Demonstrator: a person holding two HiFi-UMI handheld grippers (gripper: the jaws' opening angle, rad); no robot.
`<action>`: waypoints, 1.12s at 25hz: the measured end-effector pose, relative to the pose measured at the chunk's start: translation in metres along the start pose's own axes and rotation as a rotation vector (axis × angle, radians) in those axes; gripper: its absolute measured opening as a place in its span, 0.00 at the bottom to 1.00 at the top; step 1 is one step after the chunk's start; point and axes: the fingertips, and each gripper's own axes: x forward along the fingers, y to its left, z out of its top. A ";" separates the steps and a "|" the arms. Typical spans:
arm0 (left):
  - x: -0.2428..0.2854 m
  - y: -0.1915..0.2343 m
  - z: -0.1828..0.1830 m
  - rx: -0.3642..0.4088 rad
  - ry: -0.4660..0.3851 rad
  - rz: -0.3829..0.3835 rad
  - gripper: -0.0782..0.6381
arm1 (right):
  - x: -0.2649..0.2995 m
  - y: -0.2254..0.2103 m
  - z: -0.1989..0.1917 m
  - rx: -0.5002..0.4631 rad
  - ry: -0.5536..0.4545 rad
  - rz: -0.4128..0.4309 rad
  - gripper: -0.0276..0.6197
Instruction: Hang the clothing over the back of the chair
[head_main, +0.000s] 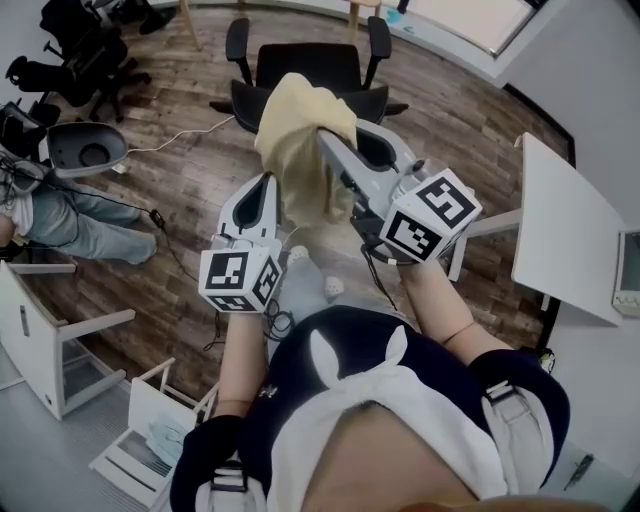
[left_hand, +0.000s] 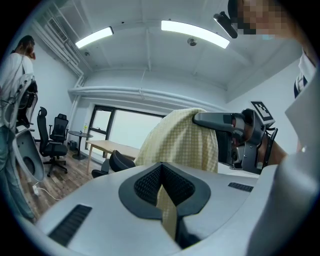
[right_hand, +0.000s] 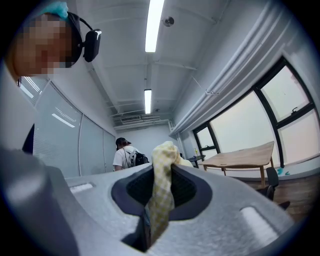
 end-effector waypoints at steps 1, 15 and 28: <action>0.002 0.002 0.002 0.001 0.000 -0.002 0.12 | 0.003 -0.002 0.004 -0.003 -0.007 -0.001 0.13; 0.024 0.021 0.022 0.006 -0.012 -0.052 0.12 | 0.037 -0.022 0.037 -0.049 -0.065 -0.046 0.13; 0.028 0.017 0.027 -0.018 -0.023 -0.136 0.12 | 0.060 -0.035 0.044 -0.089 -0.065 -0.095 0.13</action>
